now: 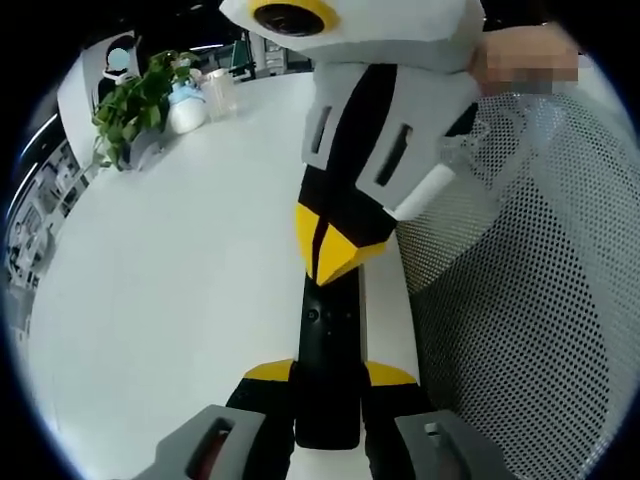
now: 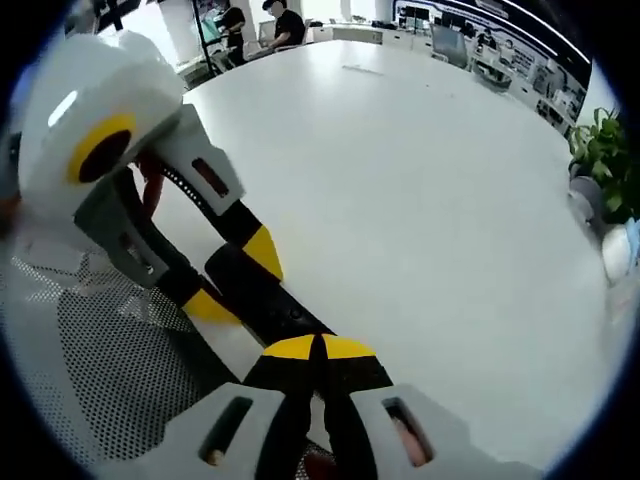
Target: Press the specified remote control buttons in sequence, fully releasing each button before pressing the next.
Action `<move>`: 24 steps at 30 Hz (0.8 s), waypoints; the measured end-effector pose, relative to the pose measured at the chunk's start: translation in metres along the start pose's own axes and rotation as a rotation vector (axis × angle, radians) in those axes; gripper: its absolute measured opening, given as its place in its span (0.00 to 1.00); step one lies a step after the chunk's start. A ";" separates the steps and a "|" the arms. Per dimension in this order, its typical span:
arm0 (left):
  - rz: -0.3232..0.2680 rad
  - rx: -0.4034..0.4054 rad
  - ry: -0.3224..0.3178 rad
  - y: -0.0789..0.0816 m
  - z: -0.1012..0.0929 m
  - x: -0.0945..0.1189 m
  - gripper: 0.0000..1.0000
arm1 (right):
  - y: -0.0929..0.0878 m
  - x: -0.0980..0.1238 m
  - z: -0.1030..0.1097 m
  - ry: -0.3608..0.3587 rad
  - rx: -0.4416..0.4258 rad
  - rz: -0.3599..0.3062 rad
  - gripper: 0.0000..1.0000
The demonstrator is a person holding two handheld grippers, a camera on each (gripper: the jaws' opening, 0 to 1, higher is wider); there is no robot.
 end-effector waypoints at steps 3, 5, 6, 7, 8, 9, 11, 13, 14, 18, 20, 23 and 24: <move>-0.002 0.002 0.001 0.000 0.000 0.000 0.25 | 0.001 0.000 0.001 0.001 0.006 -0.006 0.00; -0.003 0.005 0.000 0.000 0.000 0.000 0.25 | 0.001 -0.001 0.002 -0.005 0.026 -0.002 0.00; -0.004 0.006 0.000 0.000 0.000 0.000 0.25 | 0.001 -0.001 0.002 -0.008 0.032 -0.001 0.00; -0.006 0.008 0.001 0.000 0.000 0.000 0.25 | 0.001 -0.001 0.003 -0.011 0.042 -0.001 0.00; -0.009 0.010 0.002 0.000 0.000 0.000 0.25 | 0.001 -0.001 0.003 -0.017 0.058 -0.001 0.00; -0.009 0.010 0.002 0.000 0.000 0.000 0.25 | 0.001 -0.001 0.004 -0.021 0.070 -0.001 0.00; -0.009 0.012 0.002 0.000 0.000 0.000 0.25 | 0.000 -0.002 0.005 -0.030 0.093 -0.003 0.00; -0.006 0.012 0.002 0.000 0.000 -0.001 0.25 | 0.001 -0.002 0.006 -0.039 0.127 0.000 0.00; -0.006 0.011 0.002 0.000 0.000 -0.001 0.25 | 0.001 -0.002 0.006 -0.045 0.138 0.002 0.00; -0.003 0.008 0.002 0.000 0.000 0.000 0.25 | 0.001 -0.003 0.005 -0.051 0.161 0.003 0.00; -0.003 0.008 0.002 0.000 0.000 -0.001 0.25 | 0.001 -0.003 0.004 -0.047 0.152 -0.001 0.00; -0.002 0.007 0.001 0.001 0.001 -0.001 0.25 | 0.000 -0.002 0.003 -0.040 0.129 -0.009 0.00; -0.001 0.007 0.001 0.001 0.001 -0.001 0.25 | 0.000 -0.002 0.003 -0.040 0.125 -0.012 0.00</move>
Point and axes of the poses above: the point that each gripper's makers call its tool centre point, and the gripper's own axes: x roughly backward along the fingers, z roughly to its left, y roughly out of its top, the point moved 7 cm from there along x, roughly backward along the fingers
